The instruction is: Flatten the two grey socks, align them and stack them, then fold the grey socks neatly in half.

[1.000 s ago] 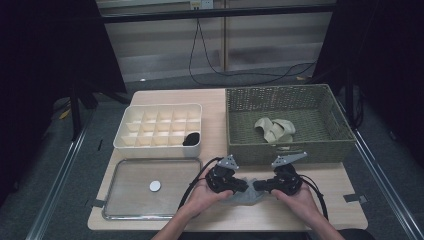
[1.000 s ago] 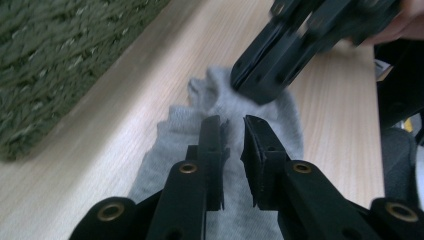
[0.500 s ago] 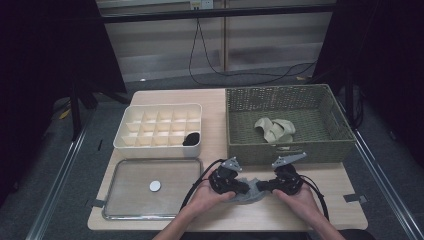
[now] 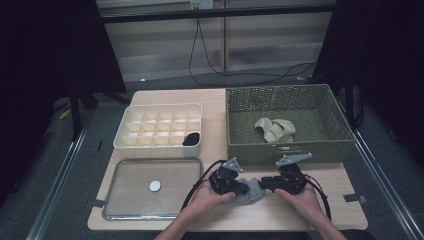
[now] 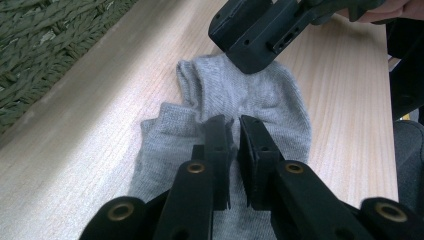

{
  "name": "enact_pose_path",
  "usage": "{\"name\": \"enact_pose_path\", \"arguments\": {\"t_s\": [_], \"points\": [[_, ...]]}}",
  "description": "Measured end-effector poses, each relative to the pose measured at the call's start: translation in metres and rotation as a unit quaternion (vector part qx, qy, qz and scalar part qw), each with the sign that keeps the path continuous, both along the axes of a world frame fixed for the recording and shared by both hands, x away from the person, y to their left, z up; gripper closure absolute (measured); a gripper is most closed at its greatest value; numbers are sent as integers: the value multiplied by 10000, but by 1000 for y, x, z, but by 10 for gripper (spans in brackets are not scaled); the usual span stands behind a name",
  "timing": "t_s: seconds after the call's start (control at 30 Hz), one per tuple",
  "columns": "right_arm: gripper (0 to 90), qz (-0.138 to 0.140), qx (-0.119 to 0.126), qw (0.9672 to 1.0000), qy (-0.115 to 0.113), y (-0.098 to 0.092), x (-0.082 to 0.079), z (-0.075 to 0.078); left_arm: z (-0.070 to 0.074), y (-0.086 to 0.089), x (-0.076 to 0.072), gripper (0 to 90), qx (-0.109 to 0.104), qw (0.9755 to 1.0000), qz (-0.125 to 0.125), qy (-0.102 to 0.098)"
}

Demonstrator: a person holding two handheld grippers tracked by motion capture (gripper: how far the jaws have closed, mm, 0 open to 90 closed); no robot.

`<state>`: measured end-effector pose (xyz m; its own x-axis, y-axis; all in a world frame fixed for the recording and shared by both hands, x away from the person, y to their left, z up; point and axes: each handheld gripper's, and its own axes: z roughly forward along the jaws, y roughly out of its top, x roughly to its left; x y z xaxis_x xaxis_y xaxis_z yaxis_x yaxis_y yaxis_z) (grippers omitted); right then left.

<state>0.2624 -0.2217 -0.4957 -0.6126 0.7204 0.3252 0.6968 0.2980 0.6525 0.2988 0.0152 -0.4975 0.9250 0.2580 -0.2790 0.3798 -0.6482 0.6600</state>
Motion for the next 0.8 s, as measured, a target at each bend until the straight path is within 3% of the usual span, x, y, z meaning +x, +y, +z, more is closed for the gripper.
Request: {"name": "enact_pose_path", "arguments": {"t_s": [0.07,0.13,0.3,0.47,0.57,0.6,0.8], "points": [[676,-44,-7,10000,40,-1,1,-2,0,0,0,828,-5,10000,-1,4],[648,-26,-18,10000,70,0,1,-3,-2,0,1,833,-157,9999,6,67],[626,-11,13,9999,105,0,2,-4,-2,1,4,842,-74,9999,-49,82],[694,184,-193,9996,6,6,2,-3,-2,1,2,842,-87,10000,-40,5],[740,168,-192,9997,-14,8,1,-3,-4,2,3,842,-205,9998,-26,86],[760,171,-194,9997,1,9,1,-3,-2,2,2,843,-70,10000,-32,24],[842,134,-104,9999,-22,10,-2,-5,-2,1,2,843,-105,9999,-31,18]]}}
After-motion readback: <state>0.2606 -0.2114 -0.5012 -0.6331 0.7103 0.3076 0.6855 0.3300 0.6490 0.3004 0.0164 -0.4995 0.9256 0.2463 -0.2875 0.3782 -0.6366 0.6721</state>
